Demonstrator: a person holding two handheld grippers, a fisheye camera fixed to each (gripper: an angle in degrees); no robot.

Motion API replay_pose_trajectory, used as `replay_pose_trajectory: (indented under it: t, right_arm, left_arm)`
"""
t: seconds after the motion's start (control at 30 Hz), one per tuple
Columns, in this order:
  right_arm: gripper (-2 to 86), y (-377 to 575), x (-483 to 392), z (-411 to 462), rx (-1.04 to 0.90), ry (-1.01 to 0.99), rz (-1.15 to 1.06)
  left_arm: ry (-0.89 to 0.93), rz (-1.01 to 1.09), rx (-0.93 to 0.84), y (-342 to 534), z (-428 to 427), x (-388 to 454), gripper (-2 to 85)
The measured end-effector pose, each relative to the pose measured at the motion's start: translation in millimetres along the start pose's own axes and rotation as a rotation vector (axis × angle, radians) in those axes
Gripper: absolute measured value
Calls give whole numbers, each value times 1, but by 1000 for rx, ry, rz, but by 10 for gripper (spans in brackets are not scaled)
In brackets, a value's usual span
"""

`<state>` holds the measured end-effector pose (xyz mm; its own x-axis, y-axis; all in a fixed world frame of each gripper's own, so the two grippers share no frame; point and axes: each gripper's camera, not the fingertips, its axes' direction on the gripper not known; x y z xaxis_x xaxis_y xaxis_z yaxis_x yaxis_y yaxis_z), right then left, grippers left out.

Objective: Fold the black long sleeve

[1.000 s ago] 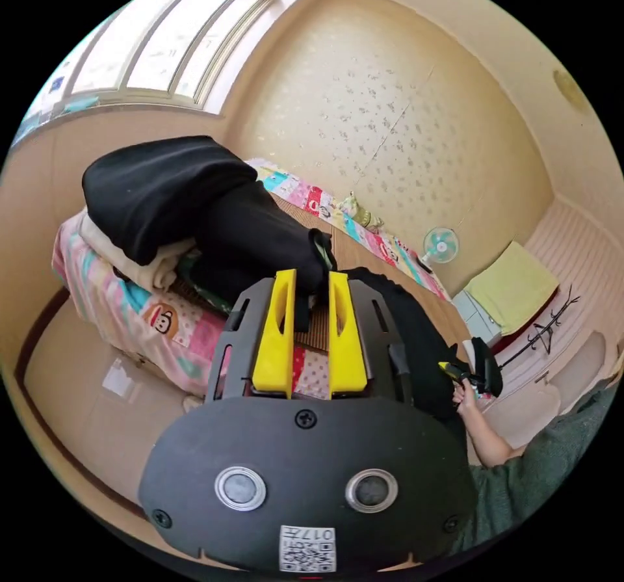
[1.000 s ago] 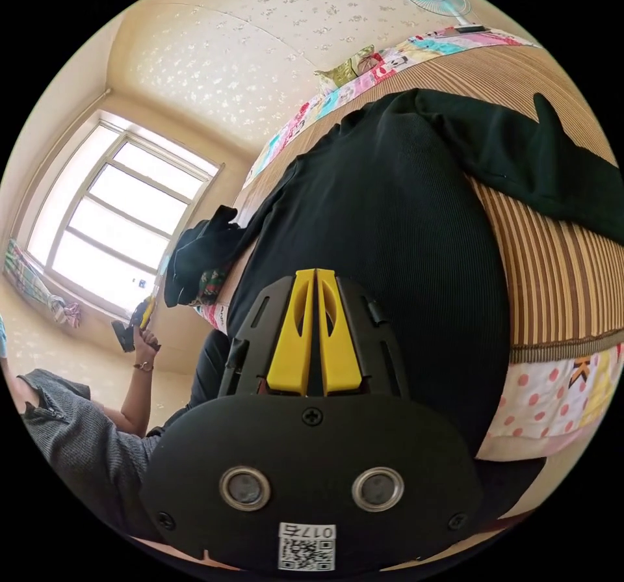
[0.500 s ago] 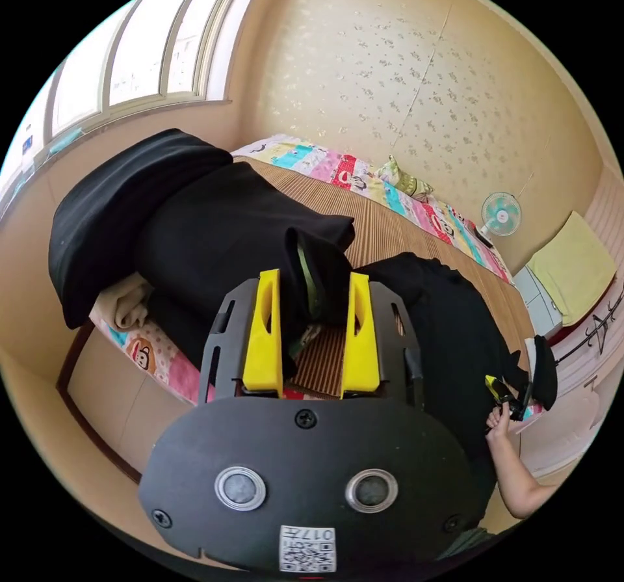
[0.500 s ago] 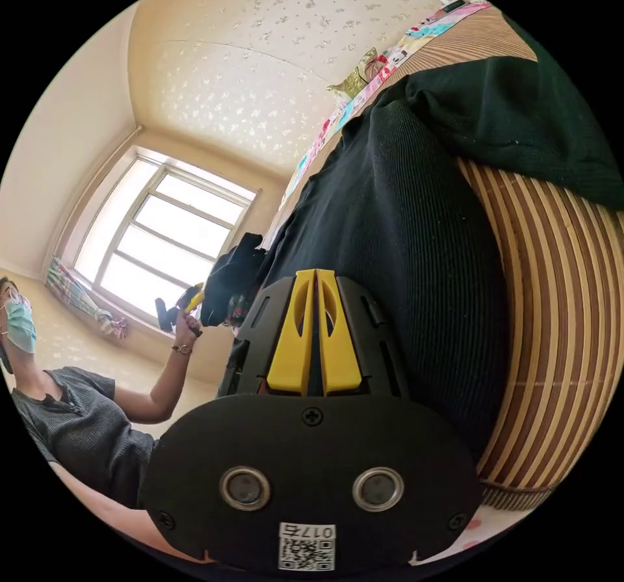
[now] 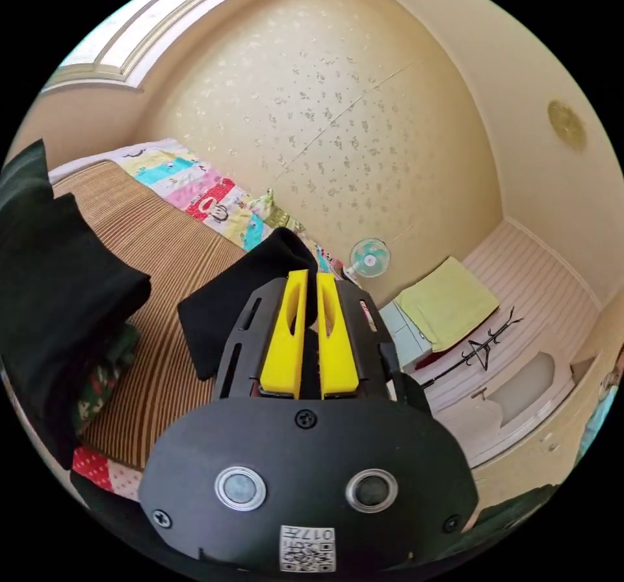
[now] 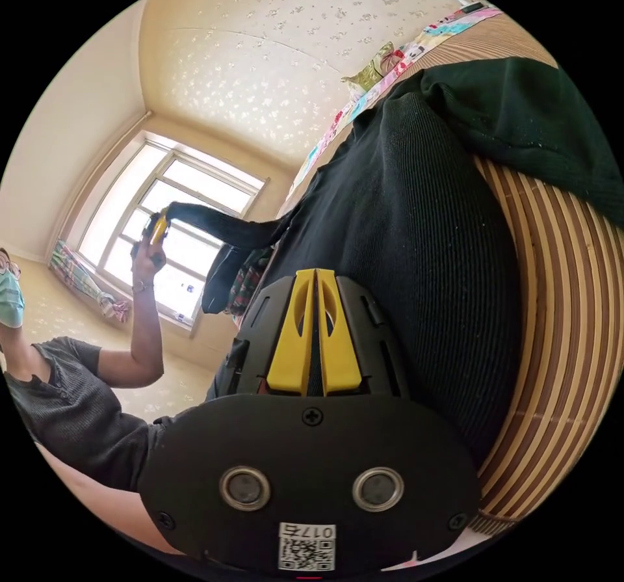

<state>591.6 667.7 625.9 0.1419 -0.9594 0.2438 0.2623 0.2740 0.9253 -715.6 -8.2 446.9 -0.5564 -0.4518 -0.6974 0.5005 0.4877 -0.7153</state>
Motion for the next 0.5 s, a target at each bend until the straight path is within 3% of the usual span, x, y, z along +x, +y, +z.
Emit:
replay_pose_trajectory:
  t: [0.17,0.23,0.3,0.37,0.5]
  right_arm:
    - [5,-9,-10,-6,-1,-24,4]
    - [5,-14,-15,-8,-1,-28,7]
    - [5,-19,-18,-9,-1,-38,10]
    - [5,-24,-21,-9,-1,-44,9]
    - [5,-37,-29,-8,0,-48,4]
  left_arm:
    - [320,324,-190,-8,154,141,67]
    - [381,392,-218,11,176,165,71]
    - [353,502,-217,41,176,180,66]
    - [208,569,-235,86,170,172,62]
    - [57,513,-386,154,166,104,75]
